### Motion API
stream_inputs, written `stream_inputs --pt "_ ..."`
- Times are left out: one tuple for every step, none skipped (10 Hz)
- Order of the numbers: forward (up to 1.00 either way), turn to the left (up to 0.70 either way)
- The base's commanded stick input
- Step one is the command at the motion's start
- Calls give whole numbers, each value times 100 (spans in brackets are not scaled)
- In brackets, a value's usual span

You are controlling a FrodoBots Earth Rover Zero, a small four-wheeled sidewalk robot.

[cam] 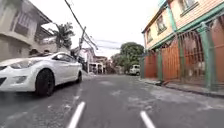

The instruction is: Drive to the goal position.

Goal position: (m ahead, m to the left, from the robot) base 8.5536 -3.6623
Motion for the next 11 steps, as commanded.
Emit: stream_inputs --pt "70 0" --pt "70 0" --pt "70 0" --pt "70 0" --pt "70 0" --pt "70 0" --pt "70 0" --pt "70 0" --pt "70 0" --pt "70 0" --pt "70 0"
